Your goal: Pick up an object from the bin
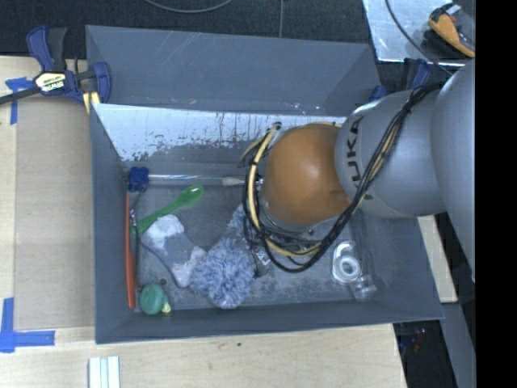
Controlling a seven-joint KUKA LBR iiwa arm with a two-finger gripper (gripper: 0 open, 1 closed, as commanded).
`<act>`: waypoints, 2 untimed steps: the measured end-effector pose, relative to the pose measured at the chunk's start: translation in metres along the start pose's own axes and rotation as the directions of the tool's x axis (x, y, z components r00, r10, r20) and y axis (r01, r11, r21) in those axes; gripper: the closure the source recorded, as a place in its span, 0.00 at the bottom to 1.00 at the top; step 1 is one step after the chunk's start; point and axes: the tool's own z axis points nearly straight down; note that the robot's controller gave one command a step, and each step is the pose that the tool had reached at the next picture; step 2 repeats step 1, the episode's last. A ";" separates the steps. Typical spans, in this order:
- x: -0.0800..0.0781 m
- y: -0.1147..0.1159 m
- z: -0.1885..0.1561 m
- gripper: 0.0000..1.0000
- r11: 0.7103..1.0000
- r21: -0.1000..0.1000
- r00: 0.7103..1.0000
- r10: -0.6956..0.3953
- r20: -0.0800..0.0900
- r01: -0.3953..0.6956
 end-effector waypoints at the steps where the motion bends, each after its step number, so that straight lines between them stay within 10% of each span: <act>1: 0.002 0.001 -0.012 1.00 1.000 -0.004 1.000 0.000 -0.007 0.000; 2: 0.002 0.001 -0.012 1.00 1.000 -0.004 1.000 0.000 -0.007 0.000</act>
Offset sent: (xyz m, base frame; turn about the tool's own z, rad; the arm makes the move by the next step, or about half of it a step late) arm -0.0013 -0.0001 0.0315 0.0001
